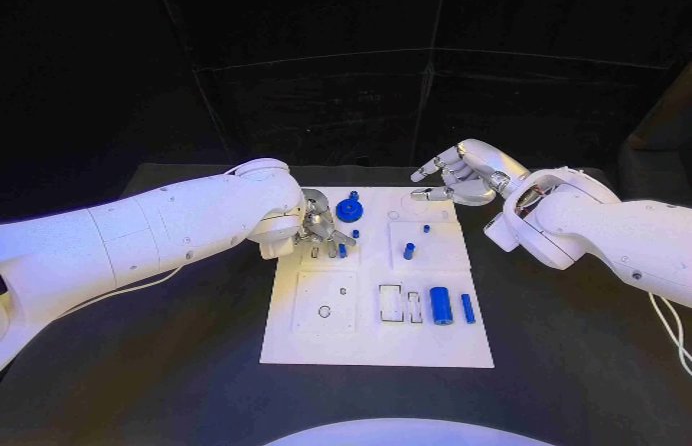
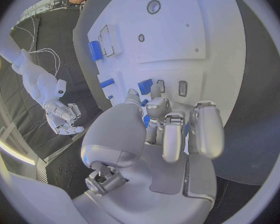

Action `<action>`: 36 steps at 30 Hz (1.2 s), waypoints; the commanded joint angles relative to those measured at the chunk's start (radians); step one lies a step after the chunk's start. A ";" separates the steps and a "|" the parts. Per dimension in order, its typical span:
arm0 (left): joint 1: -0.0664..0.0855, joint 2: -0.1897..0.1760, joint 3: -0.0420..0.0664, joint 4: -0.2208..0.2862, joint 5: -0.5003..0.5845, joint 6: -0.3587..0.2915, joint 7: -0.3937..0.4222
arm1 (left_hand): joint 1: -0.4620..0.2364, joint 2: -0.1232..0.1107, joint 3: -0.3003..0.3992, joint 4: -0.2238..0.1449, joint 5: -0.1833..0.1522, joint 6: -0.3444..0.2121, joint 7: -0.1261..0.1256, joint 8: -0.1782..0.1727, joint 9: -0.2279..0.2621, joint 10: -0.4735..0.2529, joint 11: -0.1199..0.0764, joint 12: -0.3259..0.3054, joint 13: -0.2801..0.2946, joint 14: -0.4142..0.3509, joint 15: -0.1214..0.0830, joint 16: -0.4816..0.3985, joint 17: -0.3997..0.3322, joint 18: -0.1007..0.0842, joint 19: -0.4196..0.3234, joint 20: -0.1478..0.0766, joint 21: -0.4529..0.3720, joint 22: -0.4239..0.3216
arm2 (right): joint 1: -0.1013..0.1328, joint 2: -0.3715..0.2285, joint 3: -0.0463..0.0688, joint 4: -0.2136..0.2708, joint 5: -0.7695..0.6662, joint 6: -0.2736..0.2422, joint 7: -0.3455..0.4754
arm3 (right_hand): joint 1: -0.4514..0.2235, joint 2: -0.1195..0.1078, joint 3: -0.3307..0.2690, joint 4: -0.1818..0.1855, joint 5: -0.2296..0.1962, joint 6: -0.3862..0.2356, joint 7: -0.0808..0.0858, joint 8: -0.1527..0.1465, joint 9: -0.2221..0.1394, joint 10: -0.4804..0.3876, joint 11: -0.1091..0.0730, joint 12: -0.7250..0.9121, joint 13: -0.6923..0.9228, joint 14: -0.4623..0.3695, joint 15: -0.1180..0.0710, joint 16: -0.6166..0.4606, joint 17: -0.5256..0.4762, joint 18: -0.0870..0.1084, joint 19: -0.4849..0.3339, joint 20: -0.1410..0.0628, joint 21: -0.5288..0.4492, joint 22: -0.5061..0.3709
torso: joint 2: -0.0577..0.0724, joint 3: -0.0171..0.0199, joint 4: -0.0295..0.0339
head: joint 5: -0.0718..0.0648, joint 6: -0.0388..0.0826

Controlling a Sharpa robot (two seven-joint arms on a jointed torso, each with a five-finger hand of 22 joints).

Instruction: Assemble the parts on the task board

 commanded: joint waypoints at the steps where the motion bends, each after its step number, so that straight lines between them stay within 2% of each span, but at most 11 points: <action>1: 0.003 0.005 0.001 -0.006 -0.007 0.013 -0.007 | 0.007 0.004 -0.002 -0.006 0.005 -0.006 0.000 0.008 0.003 0.008 0.001 0.007 0.002 0.104 -0.007 0.003 0.263 -0.014 0.016 -0.004 0.005 0.002 | 0.002 0.002 0.001 -0.001 -0.008 0.013 -0.003 | -0.002 0.009 -0.007 0.001 0.006 0.004 -0.001 0.004 0.000 -0.008 -0.002 -0.007 0.040 0.047 -0.007 -0.004 0.022 0.017 -0.007 -0.002 -0.004 -0.002 | 0.001 -0.0006 -0.0012 | -0.001 0.000; 8: 0.005 0.014 0.001 -0.021 -0.018 0.034 -0.001 | 0.022 0.011 0.007 -0.016 0.007 -0.011 -0.002 0.017 0.014 0.007 0.000 0.010 0.004 0.104 -0.008 0.003 0.263 -0.014 0.016 -0.005 0.008 0.007 | 0.002 0.004 0.001 0.002 -0.005 0.016 -0.006 | 0.001 0.010 -0.007 -0.001 0.010 0.004 -0.001 0.004 0.000 -0.009 -0.002 -0.009 0.038 0.047 -0.007 -0.005 0.021 0.017 -0.007 -0.003 -0.005 -0.003 | 0.001 -0.0001 -0.0004 | -0.001 -0.002; 19: 0.005 0.025 0.001 -0.032 -0.024 0.056 0.002 | 0.028 0.011 0.010 -0.021 0.007 -0.013 -0.002 0.020 0.018 0.007 0.000 0.012 0.005 0.104 -0.008 0.003 0.263 -0.014 0.016 -0.005 0.010 0.010 | 0.002 0.006 0.001 0.006 -0.002 0.023 -0.009 | 0.002 0.010 -0.008 -0.002 0.010 0.004 -0.001 0.004 0.000 -0.009 -0.002 -0.009 0.038 0.047 -0.007 -0.006 0.021 0.017 -0.007 -0.003 -0.006 -0.003 | 0.001 -0.0002 -0.0005 | -0.004 -0.005; 36: 0.005 0.035 0.001 -0.035 -0.024 0.056 0.006 | 0.033 0.011 0.012 -0.025 0.007 -0.014 -0.002 0.023 0.021 0.008 -0.001 0.014 0.007 0.104 -0.009 0.003 0.263 -0.015 0.017 -0.005 0.012 0.015 | 0.002 0.012 0.001 -0.002 0.001 0.028 -0.010 | 0.004 0.011 -0.008 -0.002 0.011 0.005 -0.001 0.004 0.000 -0.008 -0.002 -0.009 0.038 0.047 -0.007 -0.006 0.021 0.017 -0.007 -0.003 -0.006 -0.004 | 0.001 0.0000 0.0001 | -0.006 -0.009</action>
